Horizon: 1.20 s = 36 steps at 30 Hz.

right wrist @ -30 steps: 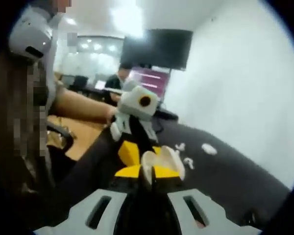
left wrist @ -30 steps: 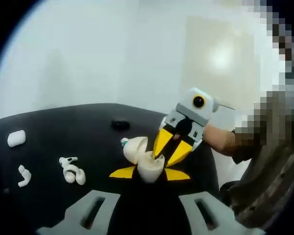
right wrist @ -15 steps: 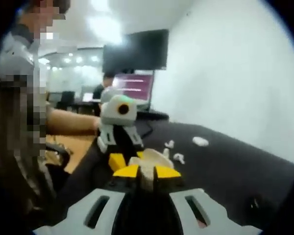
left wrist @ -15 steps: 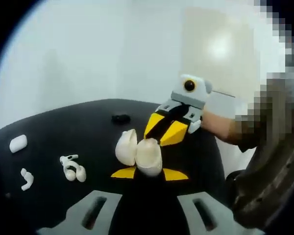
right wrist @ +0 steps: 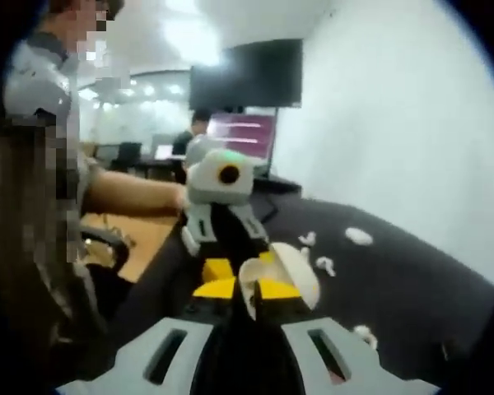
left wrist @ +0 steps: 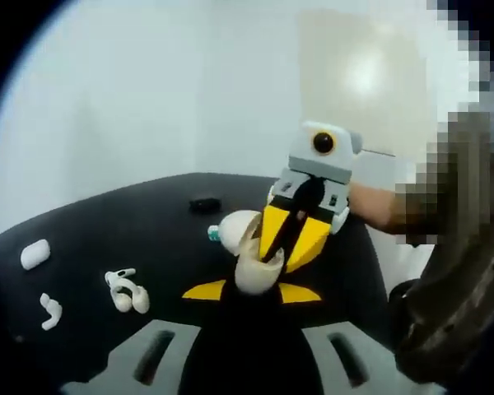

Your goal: Pick up three earphones and place each one into its charging case using tactile feedback, ensure that each earphone is properly inserted and securely positioned inside the case.

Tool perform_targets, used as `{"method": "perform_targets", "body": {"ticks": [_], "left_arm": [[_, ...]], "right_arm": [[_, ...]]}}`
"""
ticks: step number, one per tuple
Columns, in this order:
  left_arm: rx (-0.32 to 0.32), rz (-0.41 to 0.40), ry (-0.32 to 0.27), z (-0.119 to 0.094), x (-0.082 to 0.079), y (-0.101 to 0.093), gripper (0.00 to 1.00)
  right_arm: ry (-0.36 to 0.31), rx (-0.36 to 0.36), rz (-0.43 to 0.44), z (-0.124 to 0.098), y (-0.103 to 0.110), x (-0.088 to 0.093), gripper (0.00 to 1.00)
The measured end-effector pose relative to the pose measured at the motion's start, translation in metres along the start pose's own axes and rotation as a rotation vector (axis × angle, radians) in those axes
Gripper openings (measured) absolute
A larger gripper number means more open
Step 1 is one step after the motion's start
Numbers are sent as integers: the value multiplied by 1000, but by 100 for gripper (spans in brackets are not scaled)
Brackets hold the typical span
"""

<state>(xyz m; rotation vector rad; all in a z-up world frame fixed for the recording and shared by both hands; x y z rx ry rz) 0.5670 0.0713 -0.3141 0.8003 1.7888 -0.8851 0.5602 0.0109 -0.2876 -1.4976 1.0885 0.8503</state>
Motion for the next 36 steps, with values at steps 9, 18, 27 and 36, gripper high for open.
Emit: {"method": "perform_targets", "body": {"ticks": [9, 18, 27, 36], "left_arm": [[0, -16, 2, -5, -1, 25, 16], [-16, -69, 11, -6, -2, 42, 14], [-38, -22, -11, 5, -2, 16, 18], [-36, -54, 8, 9, -2, -2, 12]], "right_arm": [[5, -71, 170, 0, -5, 1, 10], [-16, -92, 416, 4, -14, 2, 10], [-15, -66, 593, 6, -20, 5, 10], [-11, -61, 521, 7, -22, 3, 13]]}}
Point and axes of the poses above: the point that each gripper's makers call its tool centre point, and the gripper's own axes: z roughly forward along the fingers, y roughly to its left, x roughly out of its underside, the point moved 3 cm from there along -z, roughly backward along the fingers, and after that the axes turned 10 degrees about -z, right-handed, at the moved point
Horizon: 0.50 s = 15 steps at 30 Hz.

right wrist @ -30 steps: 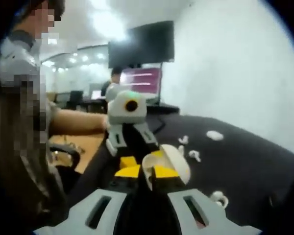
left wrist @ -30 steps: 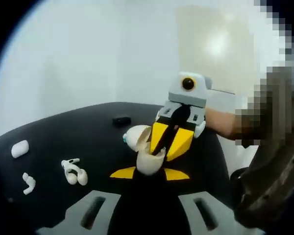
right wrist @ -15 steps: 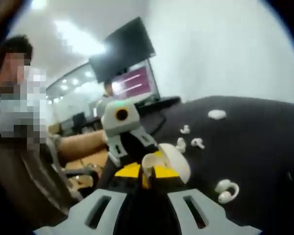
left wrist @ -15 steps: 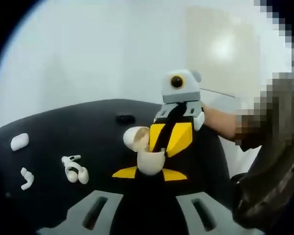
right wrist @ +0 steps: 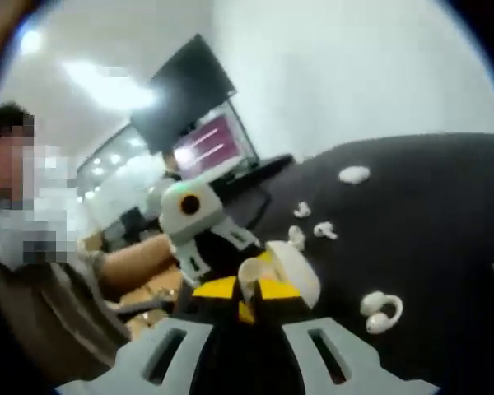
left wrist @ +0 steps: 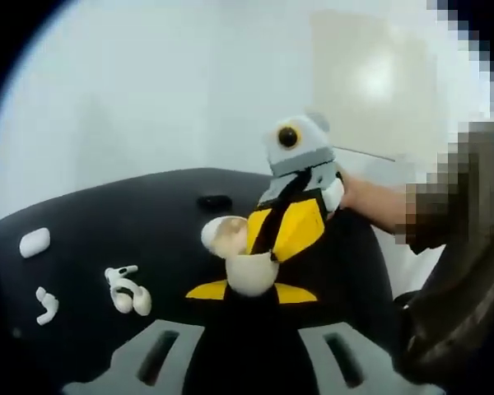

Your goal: Pick up three earphones and place each one into its charging case using tactile feedback, ensure that each earphone is properly inserted and securely positioned inside the case.

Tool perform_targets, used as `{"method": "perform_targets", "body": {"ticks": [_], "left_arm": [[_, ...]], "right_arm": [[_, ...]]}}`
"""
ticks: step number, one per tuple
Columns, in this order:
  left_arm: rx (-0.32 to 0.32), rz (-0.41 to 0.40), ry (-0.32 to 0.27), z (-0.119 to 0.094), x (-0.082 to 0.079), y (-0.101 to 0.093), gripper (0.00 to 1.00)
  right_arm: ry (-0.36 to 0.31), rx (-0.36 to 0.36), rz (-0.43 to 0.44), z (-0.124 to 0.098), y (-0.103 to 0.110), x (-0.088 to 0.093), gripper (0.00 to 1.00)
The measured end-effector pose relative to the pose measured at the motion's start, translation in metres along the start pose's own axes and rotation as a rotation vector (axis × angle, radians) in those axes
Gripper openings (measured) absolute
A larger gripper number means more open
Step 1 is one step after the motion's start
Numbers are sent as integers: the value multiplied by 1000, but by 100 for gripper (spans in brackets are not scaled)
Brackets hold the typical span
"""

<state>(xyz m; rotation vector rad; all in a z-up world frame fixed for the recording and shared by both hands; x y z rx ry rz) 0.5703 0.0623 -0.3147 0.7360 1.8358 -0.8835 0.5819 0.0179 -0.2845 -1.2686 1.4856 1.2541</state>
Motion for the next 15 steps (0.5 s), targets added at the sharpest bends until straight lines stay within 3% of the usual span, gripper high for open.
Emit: {"method": "perform_targets", "body": {"ticks": [2, 3, 5, 7, 11, 13, 15], "left_arm": [[-12, -21, 2, 0, 0, 0, 0], [-13, -69, 1, -1, 1, 0, 0], [-12, -35, -3, -1, 1, 3, 0], [-15, 1, -14, -2, 1, 4, 0], [-27, 8, -25, -6, -1, 23, 5], [-16, 25, -26, -7, -2, 26, 7], [14, 23, -17, -8, -1, 26, 17]], "right_arm": [[-14, 39, -61, -5, 0, -4, 16], [-19, 46, -59, -10, 2, -5, 18], [-45, 60, -34, -16, 1, -8, 19], [-25, 66, -13, -19, -1, -4, 19], [52, 114, -77, -20, -5, 10, 19], [45, 107, -86, -18, -4, 11, 19], [53, 58, -118, -16, 2, 15, 18]]}}
Point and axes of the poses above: the point that each gripper's makers call its tool centre point, and the gripper's own axes: z roughly forward along the fingers, y roughly to its left, x roughly out of its underside, the point moved 3 cm from there along -z, roughly backward along the fingers, and after that the axes turned 10 degrees about -z, right-handed, at the moved point
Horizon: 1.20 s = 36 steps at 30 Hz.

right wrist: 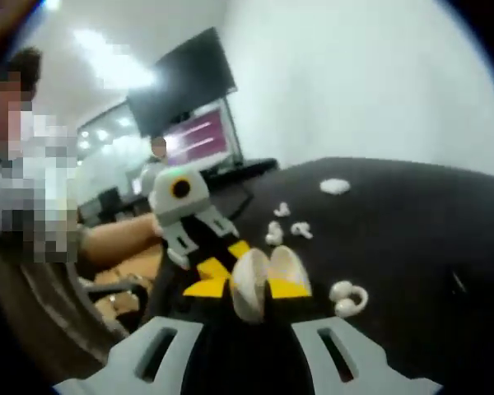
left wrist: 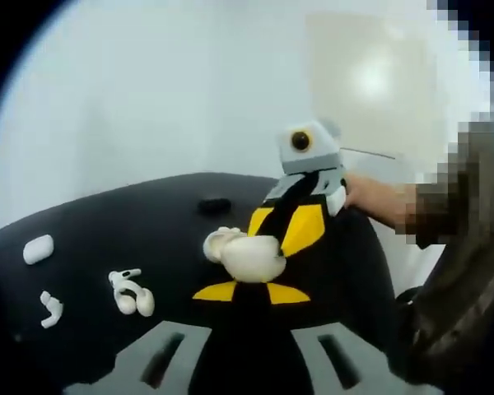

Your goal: Pick up three earphones and place each one into its charging case using tactile feedback, ensure that each earphone is properly inserted and securely positioned inside the case.

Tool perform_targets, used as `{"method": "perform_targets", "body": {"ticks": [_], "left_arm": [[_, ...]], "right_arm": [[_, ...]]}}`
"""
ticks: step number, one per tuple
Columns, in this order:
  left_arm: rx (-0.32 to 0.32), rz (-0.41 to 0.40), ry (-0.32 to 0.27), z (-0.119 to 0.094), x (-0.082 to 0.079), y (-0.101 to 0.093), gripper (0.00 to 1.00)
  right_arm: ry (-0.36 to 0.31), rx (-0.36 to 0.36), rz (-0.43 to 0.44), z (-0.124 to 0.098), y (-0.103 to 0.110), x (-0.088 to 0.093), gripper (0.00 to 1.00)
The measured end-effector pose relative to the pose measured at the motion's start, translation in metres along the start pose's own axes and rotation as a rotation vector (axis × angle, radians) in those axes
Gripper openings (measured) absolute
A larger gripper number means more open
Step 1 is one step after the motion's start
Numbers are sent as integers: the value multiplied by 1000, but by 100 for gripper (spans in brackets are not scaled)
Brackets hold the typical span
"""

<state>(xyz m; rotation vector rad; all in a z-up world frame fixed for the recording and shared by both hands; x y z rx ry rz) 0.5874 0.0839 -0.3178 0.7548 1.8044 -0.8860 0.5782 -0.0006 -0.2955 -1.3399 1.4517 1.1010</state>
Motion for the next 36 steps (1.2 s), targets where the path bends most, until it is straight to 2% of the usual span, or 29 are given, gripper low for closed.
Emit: {"method": "perform_targets", "body": {"ticks": [2, 4, 8, 9, 10, 12, 14, 17, 18, 20, 23, 27, 32, 36], "left_arm": [[69, -16, 16, -1, 2, -10, 28], [109, -38, 16, -5, 0, 0, 36], [114, -70, 9, -9, -4, 16, 34], [113, -73, 10, -8, -4, 14, 34], [113, -73, 12, 0, -4, -2, 33], [113, -73, 14, 4, -4, -8, 32], [119, -68, 16, 4, -1, -23, 32], [145, -56, 25, 4, 3, -39, 32], [152, -50, 29, 4, 4, -42, 32], [166, -46, 31, 4, 5, -51, 27], [176, -53, 32, 5, 3, -50, 21], [164, -30, 38, 6, 5, -55, 21], [162, -35, 48, 5, 4, -55, 20], [165, -56, 48, 2, 5, -57, 20]], "right_arm": [[3, 14, -141, 0, -2, 0, 15], [-12, -16, -264, 0, 3, -1, 14], [-5, -67, -488, 1, 11, -1, 13], [9, -86, -564, 1, 13, -2, 13], [25, -103, -623, 2, 17, -3, 12], [57, -138, -731, 5, 24, -3, 12], [92, -183, -799, 7, 33, -4, 11], [147, -258, -835, 8, 40, -5, 9], [189, -286, -856, 10, 39, -7, 9], [224, -321, -863, 12, 39, -9, 9], [266, -353, -865, 18, 36, -13, 9], [266, -394, -762, 21, 36, -14, 9], [244, -368, -712, 19, 34, -14, 10], [175, -324, -642, 16, 32, -17, 11]]}}
Point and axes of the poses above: the point that each gripper's makers call its tool centre point, and the gripper's own axes: z roughly forward along the fingers, y roughly to its left, x roughly out of its underside, the point moved 3 cm from there along -z, roughly backward along the fingers, and after that the axes turned 10 degrees about -z, right-handed, at the moved point
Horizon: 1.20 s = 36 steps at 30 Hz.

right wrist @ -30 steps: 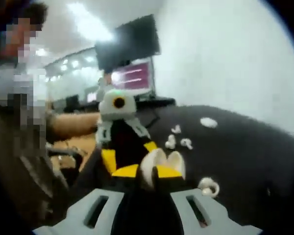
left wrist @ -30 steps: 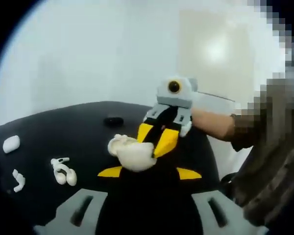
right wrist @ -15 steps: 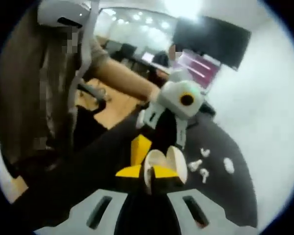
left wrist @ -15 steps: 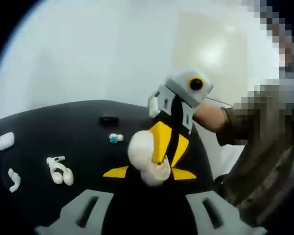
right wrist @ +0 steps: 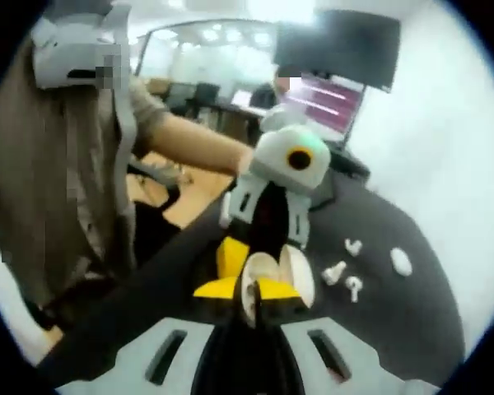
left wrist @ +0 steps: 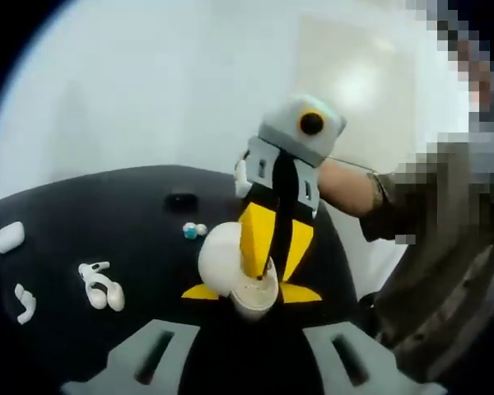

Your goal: Pick up three earphones and place each one into its charging case using tactile feedback, ensure that each earphone is properly inserted and securely positioned inside the case.

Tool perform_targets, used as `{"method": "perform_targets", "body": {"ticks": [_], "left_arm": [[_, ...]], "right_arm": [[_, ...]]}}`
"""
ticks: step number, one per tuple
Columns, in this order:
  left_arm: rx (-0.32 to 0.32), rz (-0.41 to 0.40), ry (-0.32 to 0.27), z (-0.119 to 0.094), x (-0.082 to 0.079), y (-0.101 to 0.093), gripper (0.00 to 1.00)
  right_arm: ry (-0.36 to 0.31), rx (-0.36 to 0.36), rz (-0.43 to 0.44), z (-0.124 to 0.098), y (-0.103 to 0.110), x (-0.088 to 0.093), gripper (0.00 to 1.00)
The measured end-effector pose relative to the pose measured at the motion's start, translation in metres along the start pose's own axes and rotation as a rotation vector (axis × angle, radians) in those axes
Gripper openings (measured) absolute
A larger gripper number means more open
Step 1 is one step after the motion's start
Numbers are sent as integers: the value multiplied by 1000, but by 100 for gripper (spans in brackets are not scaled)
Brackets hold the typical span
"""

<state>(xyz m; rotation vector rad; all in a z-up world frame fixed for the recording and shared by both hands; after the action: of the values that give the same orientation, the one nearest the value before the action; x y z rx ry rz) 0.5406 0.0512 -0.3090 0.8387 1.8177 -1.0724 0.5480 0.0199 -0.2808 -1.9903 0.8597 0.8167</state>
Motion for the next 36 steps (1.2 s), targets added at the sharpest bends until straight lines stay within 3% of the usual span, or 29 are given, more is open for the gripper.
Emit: {"method": "perform_targets", "body": {"ticks": [4, 6, 7, 9, 11, 12, 15, 16, 18, 20, 24, 27, 31, 32, 36], "left_arm": [[-7, 5, -1, -2, 1, 2, 20], [-9, 8, -2, -4, 1, 5, 20], [-11, 8, -1, -3, 1, 4, 20], [-14, 12, -2, -3, 2, 3, 20], [-16, 15, -3, -3, 2, 5, 20], [-18, 17, -3, -4, 2, 6, 19], [-21, 18, -3, -4, 1, 8, 19], [-22, 19, -4, -4, 1, 8, 19], [-23, 20, -4, -5, 1, 11, 19], [-23, 20, -5, -6, 1, 13, 19], [-25, 21, -6, -7, 1, 16, 19], [-27, 26, -6, -7, 0, 16, 19], [-29, 30, -6, -7, 0, 17, 19], [-29, 31, -7, -7, 0, 17, 19], [-30, 33, -9, -7, 0, 18, 19]], "right_arm": [[-155, 127, 124, -20, -15, -15, 12], [-213, 249, 239, -41, -34, -16, 13], [-209, 312, 289, -50, -43, -11, 13], [-146, 434, 412, -68, -60, 10, 13], [4, 505, 514, -79, -64, 40, 13], [120, 534, 540, -85, -64, 61, 13], [243, 550, 497, -91, -62, 83, 14], [248, 556, 474, -91, -61, 83, 15], [215, 545, 514, -86, -58, 82, 15], [145, 499, 618, -76, -54, 80, 15], [81, 441, 750, -65, -55, 88, 15], [78, 413, 856, -62, -54, 97, 15], [84, 411, 901, -64, -55, 103, 14], [82, 416, 896, -64, -54, 102, 13], [190, 446, 720, -61, -52, 99, 12]]}}
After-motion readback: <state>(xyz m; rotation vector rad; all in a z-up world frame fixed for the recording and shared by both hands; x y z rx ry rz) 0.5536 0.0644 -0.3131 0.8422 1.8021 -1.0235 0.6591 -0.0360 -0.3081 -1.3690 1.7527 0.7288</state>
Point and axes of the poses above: the point that each gripper's makers call its tool centre point, and the gripper's own axes: z roughly forward along the fingers, y roughly to its left, x roughly out of its underside, the point moved 3 cm from there along -z, roughly backward along the fingers, and after that the axes turned 10 degrees about -z, right-handed, at the moved point
